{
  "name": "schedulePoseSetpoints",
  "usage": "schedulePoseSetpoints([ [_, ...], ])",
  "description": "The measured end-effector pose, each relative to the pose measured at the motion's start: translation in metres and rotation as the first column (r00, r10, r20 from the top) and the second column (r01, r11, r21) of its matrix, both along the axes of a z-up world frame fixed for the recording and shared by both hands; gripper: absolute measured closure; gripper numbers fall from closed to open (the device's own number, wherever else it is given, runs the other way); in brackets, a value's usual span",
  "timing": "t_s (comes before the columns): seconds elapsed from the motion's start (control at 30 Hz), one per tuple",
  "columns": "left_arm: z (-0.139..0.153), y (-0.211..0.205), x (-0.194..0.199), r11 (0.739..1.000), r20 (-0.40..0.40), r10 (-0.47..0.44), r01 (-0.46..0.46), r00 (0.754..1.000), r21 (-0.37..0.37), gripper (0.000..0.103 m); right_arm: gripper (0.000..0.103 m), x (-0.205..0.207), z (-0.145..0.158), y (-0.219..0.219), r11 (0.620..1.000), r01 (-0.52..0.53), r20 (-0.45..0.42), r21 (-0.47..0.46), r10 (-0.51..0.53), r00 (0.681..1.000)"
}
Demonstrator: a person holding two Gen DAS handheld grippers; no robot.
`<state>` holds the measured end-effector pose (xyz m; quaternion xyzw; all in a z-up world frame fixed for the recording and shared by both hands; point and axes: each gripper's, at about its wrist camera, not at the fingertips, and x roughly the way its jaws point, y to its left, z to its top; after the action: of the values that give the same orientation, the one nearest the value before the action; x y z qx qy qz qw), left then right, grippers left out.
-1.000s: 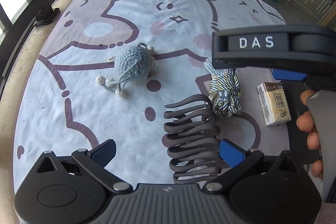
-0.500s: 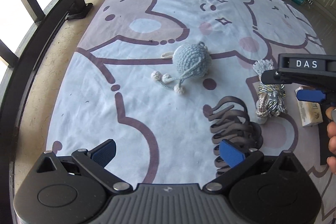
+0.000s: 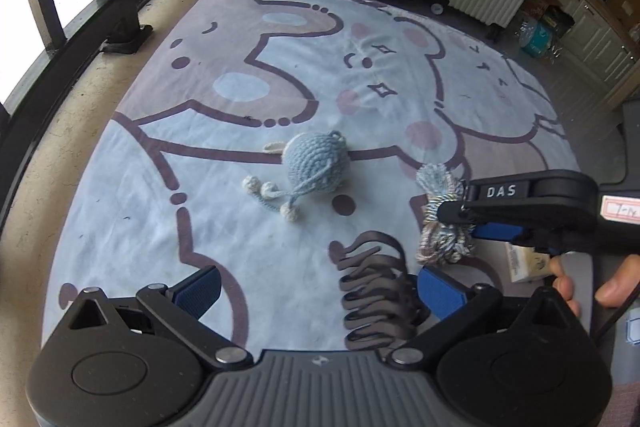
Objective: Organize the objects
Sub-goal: 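Close the right tool on the grey-white rope toy while the left tool lowers onto the hair claw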
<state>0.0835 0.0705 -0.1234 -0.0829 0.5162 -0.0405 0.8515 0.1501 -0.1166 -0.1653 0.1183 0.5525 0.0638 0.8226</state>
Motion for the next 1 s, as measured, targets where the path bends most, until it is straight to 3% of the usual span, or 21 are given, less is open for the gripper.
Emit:
schedulePoseSetpoints([
  [0.03, -0.001, -0.005, 0.000, 1.000, 0.000, -0.009, 0.009, 1.000, -0.011, 0.000, 0.065, 0.000, 0.000, -0.002, 1.000, 0.003, -0.003, 0.003, -0.003, 1.000],
  [0.3, -0.024, -0.024, 0.000, 0.993, -0.066, -0.084, 0.089, 0.994, 0.073, 0.000, 0.070, -0.002, 0.005, -0.008, 1.000, -0.022, -0.021, 0.007, 0.022, 1.000],
  [0.4, -0.025, -0.013, 0.001, 0.993, -0.070, -0.070, 0.075, 0.995, 0.086, 0.000, 0.078, -0.002, 0.009, -0.010, 0.999, -0.036, -0.027, 0.011, 0.036, 0.999],
  [0.43, -0.024, -0.009, 0.002, 0.995, -0.072, -0.054, 0.060, 0.996, 0.085, 0.000, 0.089, -0.003, 0.010, -0.011, 0.999, -0.041, -0.026, 0.010, 0.041, 0.999],
  [0.57, -0.019, 0.002, 0.001, 0.989, -0.069, -0.014, 0.024, 0.998, 0.146, 0.000, 0.096, -0.005, 0.014, -0.011, 0.998, -0.066, -0.029, 0.001, 0.066, 0.997],
  [0.77, -0.018, 0.019, 0.001, 0.969, -0.086, 0.054, -0.032, 0.995, 0.243, 0.001, 0.096, -0.008, 0.014, -0.012, 0.999, -0.042, -0.029, 0.030, 0.043, 0.999],
  [0.83, -0.016, 0.025, 0.001, 0.958, -0.078, 0.094, -0.069, 0.992, 0.277, 0.003, 0.091, -0.008, 0.012, -0.016, 0.997, -0.006, -0.032, 0.073, 0.009, 0.999],
  [1.0, 0.000, 0.032, 0.002, 0.961, -0.024, 0.159, -0.149, 0.987, 0.231, 0.007, 0.079, -0.007, 0.011, -0.025, 0.984, 0.084, -0.036, 0.155, -0.079, 0.996],
])
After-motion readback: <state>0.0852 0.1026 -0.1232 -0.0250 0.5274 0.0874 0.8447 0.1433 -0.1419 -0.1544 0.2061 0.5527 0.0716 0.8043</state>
